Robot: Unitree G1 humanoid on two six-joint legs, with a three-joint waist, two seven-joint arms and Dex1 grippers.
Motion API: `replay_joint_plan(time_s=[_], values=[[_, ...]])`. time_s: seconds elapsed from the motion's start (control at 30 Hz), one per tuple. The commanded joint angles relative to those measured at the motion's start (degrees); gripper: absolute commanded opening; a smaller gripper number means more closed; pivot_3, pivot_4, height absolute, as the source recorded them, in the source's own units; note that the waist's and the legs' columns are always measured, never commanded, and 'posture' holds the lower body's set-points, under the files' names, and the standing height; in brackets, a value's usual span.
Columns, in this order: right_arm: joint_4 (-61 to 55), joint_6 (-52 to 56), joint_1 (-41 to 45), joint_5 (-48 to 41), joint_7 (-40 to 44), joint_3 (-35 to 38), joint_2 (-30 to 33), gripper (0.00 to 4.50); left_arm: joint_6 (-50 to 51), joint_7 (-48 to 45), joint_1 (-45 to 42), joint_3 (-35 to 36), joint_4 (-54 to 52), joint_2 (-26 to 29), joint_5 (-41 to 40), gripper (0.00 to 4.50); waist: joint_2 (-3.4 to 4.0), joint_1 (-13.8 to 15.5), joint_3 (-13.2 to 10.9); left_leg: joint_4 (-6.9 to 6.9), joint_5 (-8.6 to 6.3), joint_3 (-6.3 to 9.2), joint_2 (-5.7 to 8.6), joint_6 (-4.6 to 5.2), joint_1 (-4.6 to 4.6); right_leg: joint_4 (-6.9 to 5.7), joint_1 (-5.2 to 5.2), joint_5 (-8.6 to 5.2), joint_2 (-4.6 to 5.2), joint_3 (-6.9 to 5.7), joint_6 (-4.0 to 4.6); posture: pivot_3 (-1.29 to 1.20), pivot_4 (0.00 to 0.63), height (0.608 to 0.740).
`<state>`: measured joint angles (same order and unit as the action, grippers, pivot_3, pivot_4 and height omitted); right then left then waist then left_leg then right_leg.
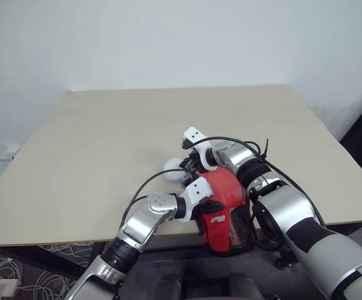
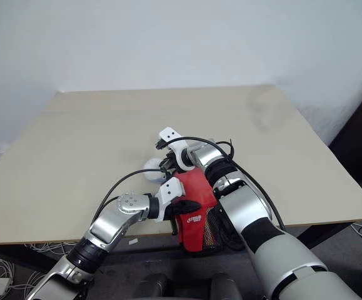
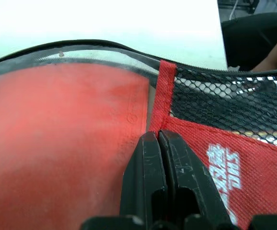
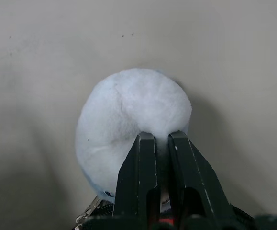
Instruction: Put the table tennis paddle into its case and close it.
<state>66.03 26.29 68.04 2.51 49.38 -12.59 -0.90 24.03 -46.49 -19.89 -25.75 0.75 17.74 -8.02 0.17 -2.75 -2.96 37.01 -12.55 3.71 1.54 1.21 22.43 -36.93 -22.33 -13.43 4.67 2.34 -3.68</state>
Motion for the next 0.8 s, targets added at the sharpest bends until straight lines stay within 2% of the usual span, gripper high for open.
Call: replay_joint_plan(time_s=[0.03,0.43,0.8], values=[[-0.82,-0.62,1.25,0.63,-0.76,0.70,0.99,0.03,-1.22,4.33,-1.26,1.83,4.32,-0.31,3.46,0.00,0.01,-0.01,0.00,0.00,0.00,0.00,0.00,0.00,-0.01,-0.01,0.00,0.00,0.00,0.00,0.00,0.00,0.000,0.740],[-0.81,-0.41,1.27,0.74,-1.74,1.00,0.97,0.03,-2.21,6.71,-1.68,2.45,7.00,-1.40,5.08,0.00,0.03,-0.01,0.02,0.00,0.00,0.00,0.00,-0.01,-0.01,-0.02,0.00,0.01,-0.02,0.01,0.01,0.00,0.000,0.740],[2.30,-3.22,3.27,-2.53,-13.83,9.16,0.39,0.03,-0.92,4.88,-0.22,1.42,5.13,-0.45,5.16,0.00,0.05,-0.04,0.03,-0.01,0.00,-0.01,0.00,-0.01,-0.01,-0.02,-0.01,0.01,-0.02,0.03,0.01,0.00,0.000,0.740]])
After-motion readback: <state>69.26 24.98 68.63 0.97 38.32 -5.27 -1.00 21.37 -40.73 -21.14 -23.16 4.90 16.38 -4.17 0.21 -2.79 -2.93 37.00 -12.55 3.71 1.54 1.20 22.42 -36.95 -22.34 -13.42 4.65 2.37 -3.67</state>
